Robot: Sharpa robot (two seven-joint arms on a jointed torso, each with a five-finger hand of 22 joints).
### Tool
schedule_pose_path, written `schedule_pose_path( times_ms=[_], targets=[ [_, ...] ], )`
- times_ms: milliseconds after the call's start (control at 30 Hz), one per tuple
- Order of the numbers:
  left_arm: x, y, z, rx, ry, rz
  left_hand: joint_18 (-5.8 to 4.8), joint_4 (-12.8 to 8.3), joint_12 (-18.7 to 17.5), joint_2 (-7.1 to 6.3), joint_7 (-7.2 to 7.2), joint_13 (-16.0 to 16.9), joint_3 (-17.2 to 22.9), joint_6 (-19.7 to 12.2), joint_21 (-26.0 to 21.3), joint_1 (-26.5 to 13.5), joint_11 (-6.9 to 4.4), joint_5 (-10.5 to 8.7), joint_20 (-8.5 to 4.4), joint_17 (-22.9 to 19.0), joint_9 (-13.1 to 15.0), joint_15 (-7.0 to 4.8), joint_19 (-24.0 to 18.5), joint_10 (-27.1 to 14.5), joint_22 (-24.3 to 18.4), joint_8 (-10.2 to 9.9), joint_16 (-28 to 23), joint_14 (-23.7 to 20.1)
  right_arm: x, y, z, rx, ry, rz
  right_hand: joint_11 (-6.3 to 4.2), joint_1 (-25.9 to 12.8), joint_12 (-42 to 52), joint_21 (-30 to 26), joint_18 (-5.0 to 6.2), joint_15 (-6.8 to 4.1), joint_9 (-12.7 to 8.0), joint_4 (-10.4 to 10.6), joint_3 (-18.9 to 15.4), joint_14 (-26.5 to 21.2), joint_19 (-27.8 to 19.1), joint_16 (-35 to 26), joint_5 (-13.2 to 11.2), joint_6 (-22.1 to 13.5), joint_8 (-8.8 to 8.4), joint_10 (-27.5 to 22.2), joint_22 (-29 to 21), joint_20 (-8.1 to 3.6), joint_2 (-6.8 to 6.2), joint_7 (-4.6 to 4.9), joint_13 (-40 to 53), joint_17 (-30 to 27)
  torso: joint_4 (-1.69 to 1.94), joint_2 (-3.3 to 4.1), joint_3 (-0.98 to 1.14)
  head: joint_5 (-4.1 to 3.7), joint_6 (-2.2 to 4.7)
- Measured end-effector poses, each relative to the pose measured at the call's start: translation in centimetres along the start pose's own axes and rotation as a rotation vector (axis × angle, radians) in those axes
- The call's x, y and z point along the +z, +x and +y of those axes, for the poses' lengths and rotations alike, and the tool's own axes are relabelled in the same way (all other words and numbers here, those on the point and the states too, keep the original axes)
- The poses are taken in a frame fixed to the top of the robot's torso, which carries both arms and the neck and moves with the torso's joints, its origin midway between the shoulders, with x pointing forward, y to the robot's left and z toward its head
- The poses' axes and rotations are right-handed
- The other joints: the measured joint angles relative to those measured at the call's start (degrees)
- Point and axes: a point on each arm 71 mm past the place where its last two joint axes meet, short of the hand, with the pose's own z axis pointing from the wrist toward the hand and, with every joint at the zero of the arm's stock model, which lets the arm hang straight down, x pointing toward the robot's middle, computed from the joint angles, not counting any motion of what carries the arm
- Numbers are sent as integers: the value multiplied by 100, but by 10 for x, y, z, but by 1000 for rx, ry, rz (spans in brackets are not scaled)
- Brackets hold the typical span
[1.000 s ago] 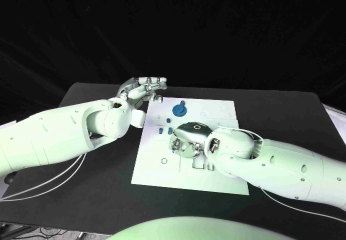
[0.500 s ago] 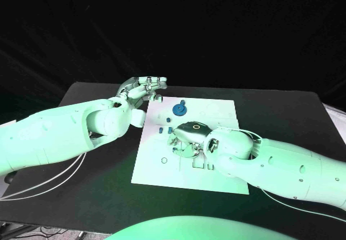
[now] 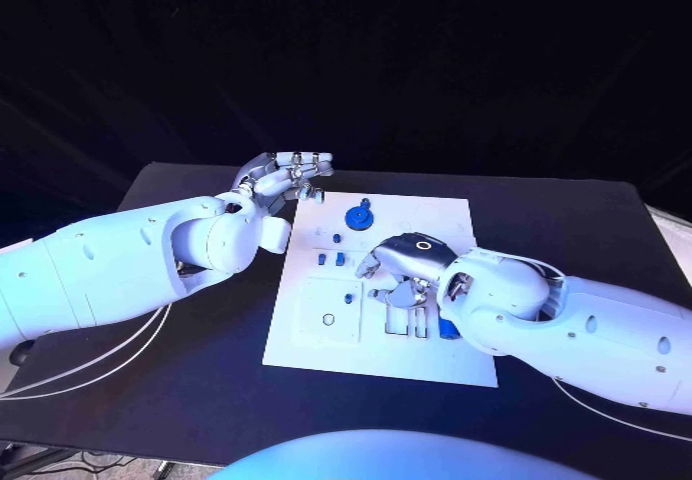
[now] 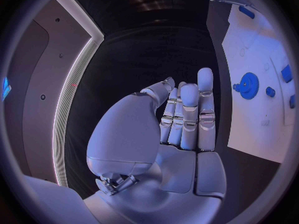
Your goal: Assemble the parts on the task board
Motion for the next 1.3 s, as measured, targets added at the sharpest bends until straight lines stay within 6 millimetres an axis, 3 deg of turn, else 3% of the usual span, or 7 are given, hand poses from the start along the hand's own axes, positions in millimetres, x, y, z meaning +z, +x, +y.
schedule_pose_path(
  times_ms=[100,400,633,800,1033,1300],
  targets=[
    [0,0,0,0,-1,0,0,0,0,0,0,0,0,0,0,0,0,0,0,0,0,0,0,0,0,0,0,0,-10,-15,-12,-14,24,-29,-49,0,27,0,0,-4,-9,-18,-76,4,0,0,0,-52,0,-55,8,0,0,-52,-5,-23,-7,-2,4,-5,26],
    [-1,-1,0,-1,-2,0,0,0,0,0,0,-1,0,0,0,0,0,0,0,0,0,0,0,0,0,0,0,0,-35,-45,-47,-43,119,-65,-46,34,27,0,0,-22,-90,-16,-427,22,23,0,0,-347,-29,-541,8,18,-34,-286,-20,-77,-14,-6,1,-102,121],
    [-1,-1,1,-2,-3,1,0,0,0,0,0,-1,0,0,0,0,0,0,0,1,0,0,0,1,1,0,0,0,-38,-46,-63,-47,173,-47,-53,43,54,0,0,-43,-96,-23,-466,43,41,0,0,-369,-29,-589,8,-1,-40,-308,-19,-84,-14,-2,4,-143,144],
    [-2,0,2,-2,-5,2,1,0,0,0,0,5,0,0,0,0,0,0,0,1,0,0,0,1,-6,0,0,0,-38,-43,-68,-50,190,-22,-92,118,205,0,0,-64,-93,-14,-521,64,46,0,46,-338,-29,-540,2,-6,35,-331,-5,-98,-3,-1,1,-152,138],
    [-2,-1,2,-2,-6,1,0,0,0,0,0,5,0,0,0,0,0,0,0,1,0,0,0,1,-6,0,0,0,-37,-39,-67,-53,192,30,-135,165,441,0,0,-63,-60,-15,-521,63,61,0,98,-101,14,-199,-19,-21,84,-235,11,-136,2,5,-2,-136,102],
    [-2,-2,4,-3,-9,0,0,0,0,0,0,5,0,0,0,0,0,0,0,1,1,0,0,1,-6,0,0,0,-36,-35,-66,-56,187,79,-126,200,507,-1,0,-63,-47,-15,-521,63,61,0,156,10,44,-106,-9,-21,119,-215,-10,-147,-1,5,-3,-129,86]
  ],
)
